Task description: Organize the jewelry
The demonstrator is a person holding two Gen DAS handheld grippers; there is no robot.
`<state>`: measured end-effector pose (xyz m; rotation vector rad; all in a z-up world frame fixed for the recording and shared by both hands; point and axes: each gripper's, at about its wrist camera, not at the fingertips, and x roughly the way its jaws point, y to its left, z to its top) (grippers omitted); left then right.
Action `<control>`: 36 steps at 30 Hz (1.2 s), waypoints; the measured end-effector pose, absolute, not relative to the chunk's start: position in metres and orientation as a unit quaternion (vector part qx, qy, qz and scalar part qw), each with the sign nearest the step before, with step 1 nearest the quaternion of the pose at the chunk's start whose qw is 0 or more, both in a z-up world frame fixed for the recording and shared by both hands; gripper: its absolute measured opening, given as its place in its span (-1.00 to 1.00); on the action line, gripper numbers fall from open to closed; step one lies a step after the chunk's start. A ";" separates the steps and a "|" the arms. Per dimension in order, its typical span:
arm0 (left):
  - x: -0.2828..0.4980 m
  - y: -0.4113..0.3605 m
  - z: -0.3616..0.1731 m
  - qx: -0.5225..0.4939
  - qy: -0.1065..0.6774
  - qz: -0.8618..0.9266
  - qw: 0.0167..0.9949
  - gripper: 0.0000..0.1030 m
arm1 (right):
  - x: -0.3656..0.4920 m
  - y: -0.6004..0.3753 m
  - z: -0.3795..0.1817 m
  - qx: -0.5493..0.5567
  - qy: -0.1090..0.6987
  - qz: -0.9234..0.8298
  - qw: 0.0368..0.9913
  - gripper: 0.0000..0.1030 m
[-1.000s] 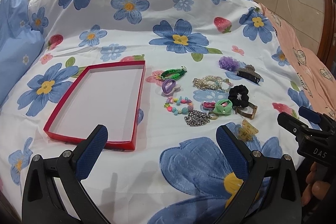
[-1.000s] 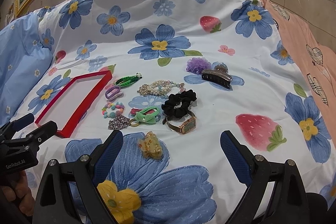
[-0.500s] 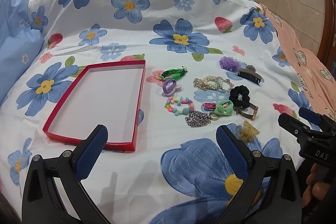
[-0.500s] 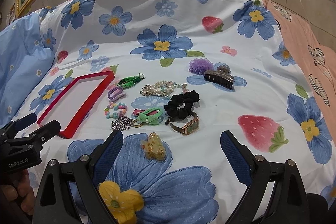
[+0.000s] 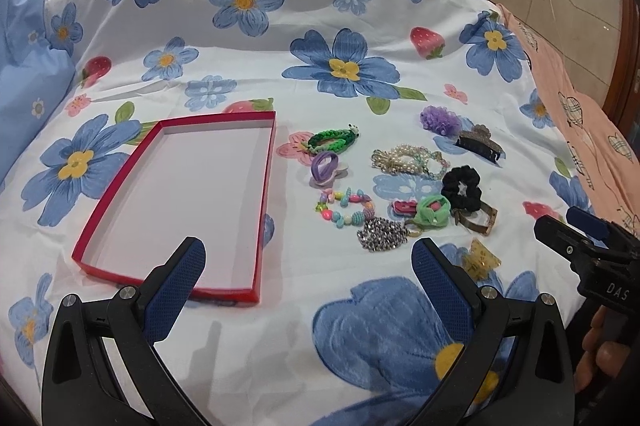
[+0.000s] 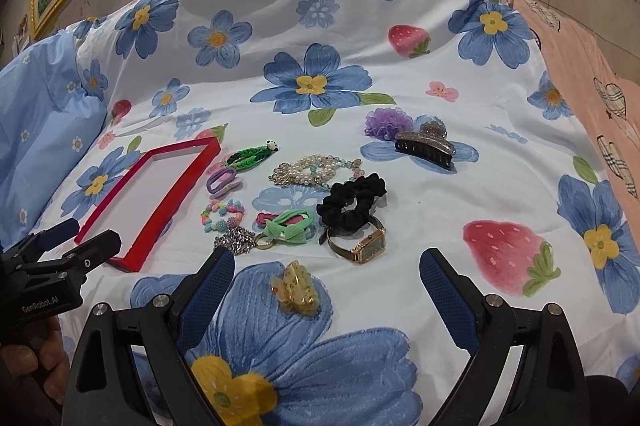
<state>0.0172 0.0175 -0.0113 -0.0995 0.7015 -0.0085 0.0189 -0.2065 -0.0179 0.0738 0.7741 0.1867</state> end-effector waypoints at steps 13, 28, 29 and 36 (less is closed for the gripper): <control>0.077 0.030 -0.007 -0.045 0.373 -0.024 0.926 1.00 | 0.071 -0.217 -0.020 0.070 0.397 0.099 0.910 0.84; 0.183 0.034 -0.021 -0.024 0.426 -0.053 0.903 0.86 | 0.163 -0.217 -0.035 0.070 0.428 0.102 0.895 0.36; 0.192 0.031 -0.023 -0.017 0.430 -0.057 0.901 0.86 | 0.170 -0.218 -0.039 0.068 0.434 0.101 0.893 0.33; 0.242 0.015 -0.043 0.020 0.455 -0.080 0.887 0.83 | 0.212 -0.222 -0.080 0.058 0.489 0.097 0.865 -0.01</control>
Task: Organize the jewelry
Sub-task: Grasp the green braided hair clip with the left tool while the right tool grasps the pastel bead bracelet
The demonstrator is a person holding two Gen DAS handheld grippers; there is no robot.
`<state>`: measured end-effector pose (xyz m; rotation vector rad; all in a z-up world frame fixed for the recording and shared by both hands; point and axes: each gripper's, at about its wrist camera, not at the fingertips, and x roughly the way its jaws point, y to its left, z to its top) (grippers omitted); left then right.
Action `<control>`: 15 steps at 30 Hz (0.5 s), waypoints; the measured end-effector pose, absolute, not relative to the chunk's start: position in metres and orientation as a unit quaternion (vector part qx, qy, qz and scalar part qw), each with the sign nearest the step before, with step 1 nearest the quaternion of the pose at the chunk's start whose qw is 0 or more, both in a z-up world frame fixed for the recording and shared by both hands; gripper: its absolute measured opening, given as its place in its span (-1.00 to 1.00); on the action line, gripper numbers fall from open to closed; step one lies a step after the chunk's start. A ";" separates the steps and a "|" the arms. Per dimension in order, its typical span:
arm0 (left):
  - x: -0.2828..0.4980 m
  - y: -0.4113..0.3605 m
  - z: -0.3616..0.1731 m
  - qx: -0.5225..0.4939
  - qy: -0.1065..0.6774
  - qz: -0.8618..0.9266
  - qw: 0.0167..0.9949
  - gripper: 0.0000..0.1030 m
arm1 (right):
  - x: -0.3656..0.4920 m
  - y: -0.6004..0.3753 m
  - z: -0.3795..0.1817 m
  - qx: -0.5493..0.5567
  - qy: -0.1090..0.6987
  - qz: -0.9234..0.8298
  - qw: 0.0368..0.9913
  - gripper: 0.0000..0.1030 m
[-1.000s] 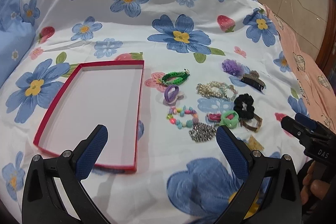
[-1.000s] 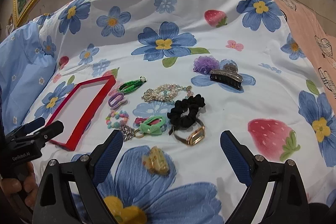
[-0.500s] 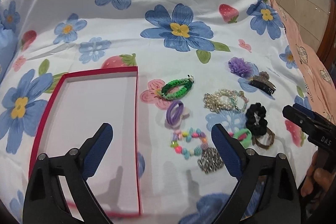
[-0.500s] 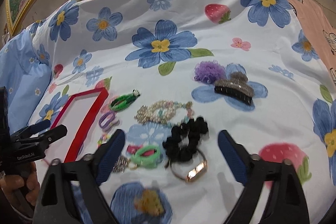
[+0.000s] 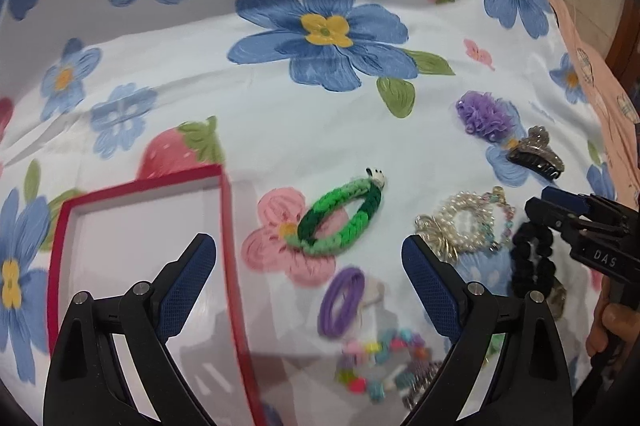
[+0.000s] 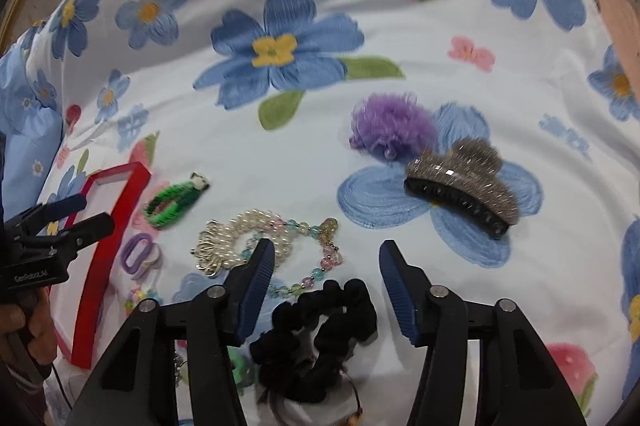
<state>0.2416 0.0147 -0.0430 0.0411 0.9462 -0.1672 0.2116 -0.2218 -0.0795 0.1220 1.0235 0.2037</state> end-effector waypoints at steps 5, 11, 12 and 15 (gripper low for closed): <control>0.269 0.004 -0.060 0.052 0.476 -0.088 0.873 0.69 | 0.227 -0.216 -0.099 0.042 0.515 0.104 0.850 -0.07; 0.289 -0.006 -0.086 0.074 0.512 -0.101 0.850 0.28 | 0.236 -0.206 -0.119 0.013 0.533 0.105 0.839 -0.30; 0.290 -0.007 -0.090 0.071 0.517 -0.110 0.846 0.18 | 0.236 -0.205 -0.119 0.006 0.532 0.102 0.841 -0.44; 0.286 -0.016 -0.093 0.079 0.513 -0.125 0.846 -0.18 | 0.235 -0.203 -0.119 -0.008 0.524 0.095 0.846 -0.79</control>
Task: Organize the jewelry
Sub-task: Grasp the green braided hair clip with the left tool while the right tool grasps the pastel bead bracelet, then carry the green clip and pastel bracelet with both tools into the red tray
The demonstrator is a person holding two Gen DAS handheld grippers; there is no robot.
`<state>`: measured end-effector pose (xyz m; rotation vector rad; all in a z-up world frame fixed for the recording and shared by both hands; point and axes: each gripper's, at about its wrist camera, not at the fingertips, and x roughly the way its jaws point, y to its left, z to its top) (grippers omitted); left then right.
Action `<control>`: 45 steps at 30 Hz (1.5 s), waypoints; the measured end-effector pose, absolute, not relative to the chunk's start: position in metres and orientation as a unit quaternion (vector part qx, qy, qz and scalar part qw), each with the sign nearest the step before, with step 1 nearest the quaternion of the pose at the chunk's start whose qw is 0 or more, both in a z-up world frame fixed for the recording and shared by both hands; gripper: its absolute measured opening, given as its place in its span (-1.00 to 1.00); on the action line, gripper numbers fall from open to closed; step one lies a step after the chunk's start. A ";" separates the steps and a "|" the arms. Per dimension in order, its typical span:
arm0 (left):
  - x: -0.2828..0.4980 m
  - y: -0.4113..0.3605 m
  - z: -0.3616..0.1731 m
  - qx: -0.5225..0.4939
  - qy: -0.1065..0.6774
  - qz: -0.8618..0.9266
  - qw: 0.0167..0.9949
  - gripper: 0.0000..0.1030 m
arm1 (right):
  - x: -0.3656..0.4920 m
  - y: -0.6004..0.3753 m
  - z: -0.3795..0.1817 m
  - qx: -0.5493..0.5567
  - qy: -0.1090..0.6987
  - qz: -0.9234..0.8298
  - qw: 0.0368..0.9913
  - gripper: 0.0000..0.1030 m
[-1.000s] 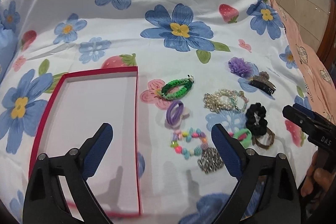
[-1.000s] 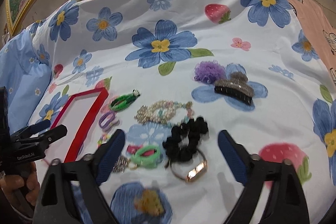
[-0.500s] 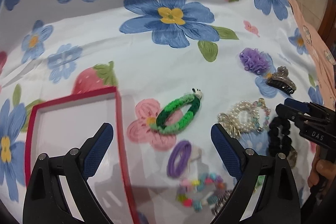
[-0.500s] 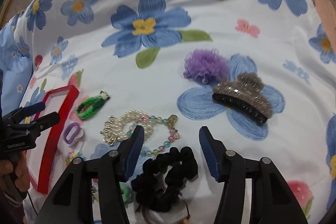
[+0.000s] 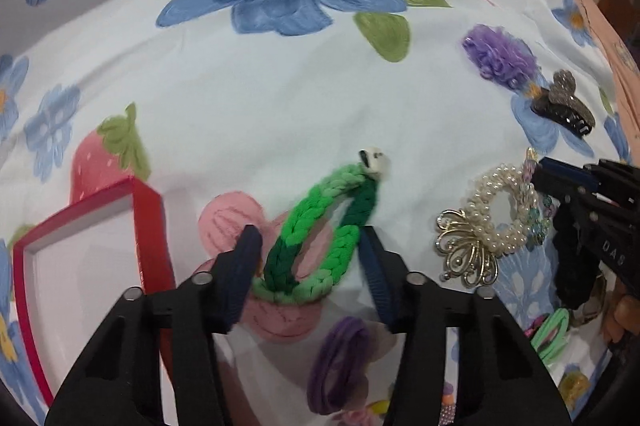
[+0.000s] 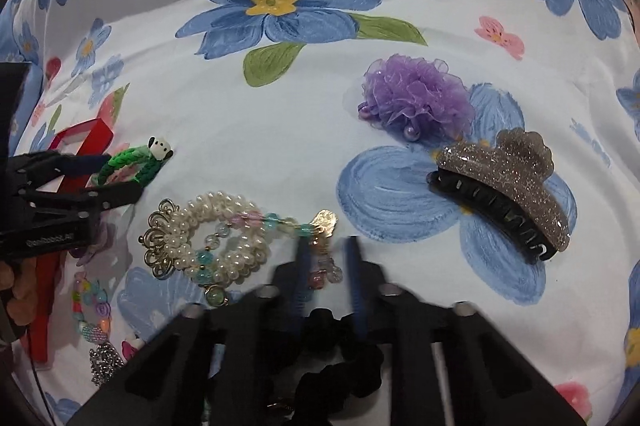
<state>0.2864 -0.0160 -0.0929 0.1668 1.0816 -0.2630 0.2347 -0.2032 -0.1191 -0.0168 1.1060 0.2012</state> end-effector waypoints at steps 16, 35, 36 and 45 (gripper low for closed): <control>0.247 0.020 -0.027 -0.028 0.458 -0.164 0.873 -0.81 | 0.218 -0.200 -0.050 0.059 0.447 0.123 0.884 -0.83; 0.175 0.153 -0.016 -0.112 0.438 -0.077 0.889 -0.81 | 0.207 -0.080 -0.014 0.076 0.422 0.249 0.868 -0.83; 0.175 0.159 -0.018 -0.114 0.439 -0.072 0.889 -0.81 | 0.208 -0.068 -0.015 0.075 0.424 0.257 0.865 -0.83; 0.179 0.201 -0.038 -0.128 0.451 -0.041 0.883 -0.81 | 0.210 0.011 -0.027 0.062 0.432 0.313 0.844 -0.83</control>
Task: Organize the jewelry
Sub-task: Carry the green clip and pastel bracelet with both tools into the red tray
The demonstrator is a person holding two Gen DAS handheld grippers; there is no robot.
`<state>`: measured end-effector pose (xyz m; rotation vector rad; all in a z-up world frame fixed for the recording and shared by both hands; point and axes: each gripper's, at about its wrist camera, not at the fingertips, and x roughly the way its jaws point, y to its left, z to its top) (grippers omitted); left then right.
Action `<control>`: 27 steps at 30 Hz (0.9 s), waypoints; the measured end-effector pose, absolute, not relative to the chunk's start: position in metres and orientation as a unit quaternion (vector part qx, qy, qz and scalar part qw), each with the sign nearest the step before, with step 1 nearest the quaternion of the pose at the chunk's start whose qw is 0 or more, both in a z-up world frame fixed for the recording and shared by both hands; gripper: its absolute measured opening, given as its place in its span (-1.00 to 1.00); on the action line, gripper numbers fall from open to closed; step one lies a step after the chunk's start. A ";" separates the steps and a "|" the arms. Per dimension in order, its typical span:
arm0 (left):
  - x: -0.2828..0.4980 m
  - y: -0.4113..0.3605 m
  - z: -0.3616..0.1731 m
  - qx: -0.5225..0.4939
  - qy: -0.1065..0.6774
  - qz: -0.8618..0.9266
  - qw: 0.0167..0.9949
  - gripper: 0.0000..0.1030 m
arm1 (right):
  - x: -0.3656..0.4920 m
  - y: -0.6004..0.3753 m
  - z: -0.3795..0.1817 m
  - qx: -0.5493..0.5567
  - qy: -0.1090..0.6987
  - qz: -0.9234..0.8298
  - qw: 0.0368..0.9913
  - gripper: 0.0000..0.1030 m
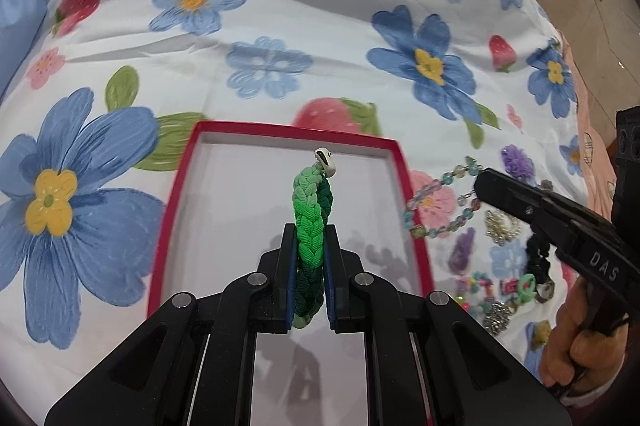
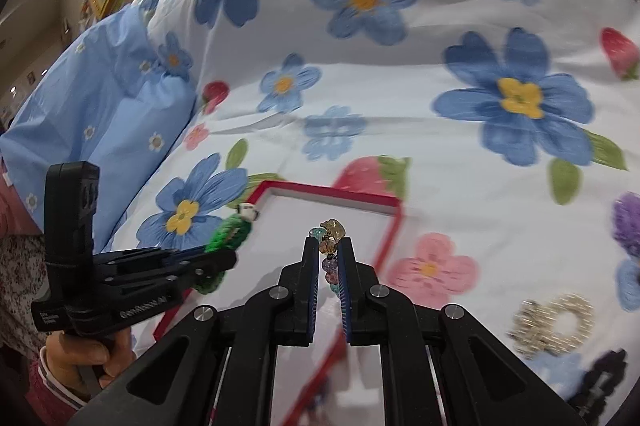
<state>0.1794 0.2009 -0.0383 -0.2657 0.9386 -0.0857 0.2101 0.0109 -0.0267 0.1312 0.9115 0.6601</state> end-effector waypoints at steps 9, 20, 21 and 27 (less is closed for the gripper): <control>0.205 0.216 -0.067 -0.132 0.478 -0.026 0.868 -0.80 | 0.231 0.064 -0.066 0.049 0.466 0.334 0.818 -0.83; 0.230 0.221 -0.098 -0.126 0.506 -0.012 0.853 -0.80 | 0.263 0.075 -0.102 0.017 0.501 0.311 0.808 -0.83; 0.230 0.221 -0.099 -0.126 0.507 -0.010 0.853 -0.80 | 0.265 0.075 -0.104 0.014 0.502 0.310 0.807 -0.83; 0.232 0.219 -0.102 -0.122 0.509 -0.010 0.852 -0.74 | 0.267 0.078 -0.110 0.001 0.510 0.305 0.804 -0.82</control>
